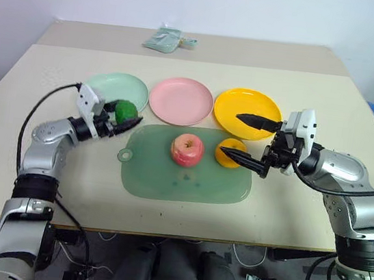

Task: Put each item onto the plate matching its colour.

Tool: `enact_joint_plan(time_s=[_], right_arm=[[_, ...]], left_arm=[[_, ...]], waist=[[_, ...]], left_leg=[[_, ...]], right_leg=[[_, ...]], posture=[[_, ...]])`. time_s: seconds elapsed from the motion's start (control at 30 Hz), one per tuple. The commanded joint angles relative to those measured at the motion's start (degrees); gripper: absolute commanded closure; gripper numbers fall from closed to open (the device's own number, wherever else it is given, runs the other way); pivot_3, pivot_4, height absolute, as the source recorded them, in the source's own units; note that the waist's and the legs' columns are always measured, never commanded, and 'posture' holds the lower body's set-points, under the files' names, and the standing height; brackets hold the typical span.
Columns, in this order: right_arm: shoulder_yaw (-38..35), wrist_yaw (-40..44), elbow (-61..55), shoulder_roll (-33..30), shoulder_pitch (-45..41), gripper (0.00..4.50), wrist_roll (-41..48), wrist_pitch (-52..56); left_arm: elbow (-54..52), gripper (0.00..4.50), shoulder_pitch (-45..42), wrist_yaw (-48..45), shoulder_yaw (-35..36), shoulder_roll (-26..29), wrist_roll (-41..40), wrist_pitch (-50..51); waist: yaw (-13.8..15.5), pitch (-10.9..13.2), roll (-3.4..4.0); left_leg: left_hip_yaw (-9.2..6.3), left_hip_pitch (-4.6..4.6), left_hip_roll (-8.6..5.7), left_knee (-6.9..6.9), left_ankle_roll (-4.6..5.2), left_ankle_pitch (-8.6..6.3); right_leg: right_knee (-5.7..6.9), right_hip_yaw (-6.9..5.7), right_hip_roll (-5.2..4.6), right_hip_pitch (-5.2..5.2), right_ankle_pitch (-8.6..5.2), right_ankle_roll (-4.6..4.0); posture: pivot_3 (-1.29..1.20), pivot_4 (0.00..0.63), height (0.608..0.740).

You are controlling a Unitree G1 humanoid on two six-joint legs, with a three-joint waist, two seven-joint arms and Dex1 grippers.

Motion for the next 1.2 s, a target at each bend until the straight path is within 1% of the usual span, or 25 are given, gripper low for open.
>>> enact_joint_plan(time_s=[0.03,0.13,0.23,0.33,0.47,0.57,0.63,0.67,0.77,0.93,0.97,1.03,1.07,1.13,1.2], right_arm=[[0.38,-4.05,-1.64,4.02,-3.52,0.00,0.79,0.12],[2.83,-10.16,-0.47,9.72,-6.06,0.00,-2.39,-0.63],[4.19,-12.12,0.05,12.25,-6.88,0.00,-4.39,-1.62],[4.77,-12.22,0.08,12.74,-6.97,0.00,-5.27,-2.35],[3.66,-11.56,0.61,11.79,-7.13,0.00,-5.04,-2.25],[3.29,-11.20,0.59,11.07,-6.87,0.00,-5.15,-2.22],[3.22,-11.05,0.38,10.79,-6.62,0.00,-5.32,-2.19],[3.14,-11.06,0.31,10.67,-6.52,0.00,-5.35,-2.15],[2.88,-11.11,0.06,10.34,-6.30,0.00,-5.18,-2.02],[2.45,-11.00,0.17,9.62,-6.00,0.00,-5.09,-2.02],[2.48,-10.61,-0.02,9.29,-5.85,0.00,-4.92,-1.92],[2.57,-9.75,-0.74,8.80,-5.53,0.00,-4.01,-1.17],[2.71,-9.36,-1.03,8.63,-5.50,0.00,-3.64,-0.77],[2.85,-8.94,-1.21,8.54,-5.61,0.00,-3.27,-0.27],[3.08,-8.77,-1.21,8.48,-5.84,0.00,-3.49,-0.29]], left_arm=[[3.31,1.48,-4.63,8.66,2.64,-0.90,1.27,-1.20],[8.43,1.48,-7.76,15.28,3.46,-1.35,3.18,-3.03],[14.14,1.48,-10.52,19.06,3.25,-1.11,5.31,-6.24],[20.45,1.48,-13.68,23.60,3.67,-1.40,6.65,-9.12],[26.37,1.48,-16.48,26.51,3.61,-1.23,7.85,-12.11],[30.11,1.48,-17.93,28.86,3.81,-1.27,8.18,-11.76],[31.42,0.45,-18.55,27.23,3.70,-1.53,7.56,-10.16],[31.53,0.09,-18.65,27.12,3.30,-1.53,7.93,-10.86],[30.97,0.03,-18.77,26.97,2.89,-1.53,8.55,-13.24],[27.47,0.03,-18.94,20.55,3.99,-1.24,6.24,-16.65],[26.15,0.03,-19.01,17.63,4.45,-1.33,4.78,-15.82],[21.15,0.03,-17.87,7.52,4.56,-2.19,0.20,-13.60],[18.24,0.03,-16.65,3.06,3.54,-2.20,-0.91,-12.15],[14.08,0.03,-14.47,-2.31,2.02,-2.20,-1.81,-10.81],[9.60,0.03,-11.70,-8.30,0.42,-1.95,-3.41,-7.41]], waist=[[-0.06,-0.01,-0.01],[-0.49,-0.01,-0.02],[-0.32,-0.01,-0.02],[0.04,-0.01,-0.02],[0.03,-0.03,-0.05],[-0.17,-0.03,-0.05],[-0.39,-0.03,-0.05],[-0.44,-0.03,-0.05],[-0.45,-0.03,-0.05],[-0.29,-0.03,-0.05],[-0.26,-0.03,-0.05],[-0.24,-0.02,-0.05],[-0.23,-0.02,-0.05],[-0.44,-0.03,-0.05],[-0.64,-0.03,-0.04]], left_leg=[[-0.01,0.00,0.00,0.00,0.00,0.00],[0.01,0.01,0.01,-0.01,-0.01,0.01],[0.02,0.00,-0.01,-0.02,-0.01,0.01],[0.02,-0.01,-0.06,0.00,-0.01,0.01],[0.02,-0.02,-0.10,0.06,0.00,0.01],[0.03,-0.01,-0.09,0.04,0.00,0.01],[0.03,-0.01,-0.09,0.04,0.00,0.01],[0.04,-0.01,-0.08,0.03,0.00,0.01],[0.06,-0.01,-0.07,0.03,0.00,0.01],[0.07,-0.01,-0.07,0.04,0.00,0.01],[0.07,-0.01,-0.07,0.04,0.00,0.01],[0.07,-0.01,-0.08,0.05,0.00,0.01],[0.08,-0.03,-0.08,0.05,0.00,0.01],[0.09,-0.03,-0.08,0.05,0.00,0.01],[0.08,-0.01,-0.06,0.04,0.00,0.01]], right_leg=[[0.00,0.00,0.01,0.00,0.01,0.01],[0.02,0.01,0.04,-0.03,0.01,0.01],[0.07,0.02,0.03,-0.07,0.02,0.01],[0.06,0.02,0.02,-0.06,0.12,0.08],[0.03,0.00,0.02,0.01,0.16,0.13],[0.05,-0.01,0.03,-0.01,0.16,0.12],[0.06,0.00,0.03,-0.01,0.16,0.12],[0.06,0.00,0.03,-0.02,0.16,0.12],[0.07,-0.01,0.06,-0.02,0.16,0.12],[0.07,0.00,0.05,-0.02,0.16,0.12],[0.07,0.00,0.05,-0.02,0.17,0.12],[0.07,0.00,0.04,-0.01,0.17,0.11],[0.06,0.00,0.04,-0.02,0.17,0.11],[0.06,0.00,0.03,-0.01,0.17,0.11],[0.07,0.01,0.04,-0.01,0.17,0.11]], posture=[[0.00,0.150,0.740],[0.00,0.150,0.740],[0.00,0.150,0.740],[0.00,0.150,0.740],[0.00,0.150,0.740],[0.00,0.150,0.740],[0.00,0.150,0.740],[0.00,0.150,0.740],[0.00,0.150,0.740],[0.00,0.150,0.740],[0.00,0.150,0.740],[0.00,0.150,0.740],[0.00,0.150,0.740],[0.00,0.150,0.740],[0.00,0.150,0.740]])
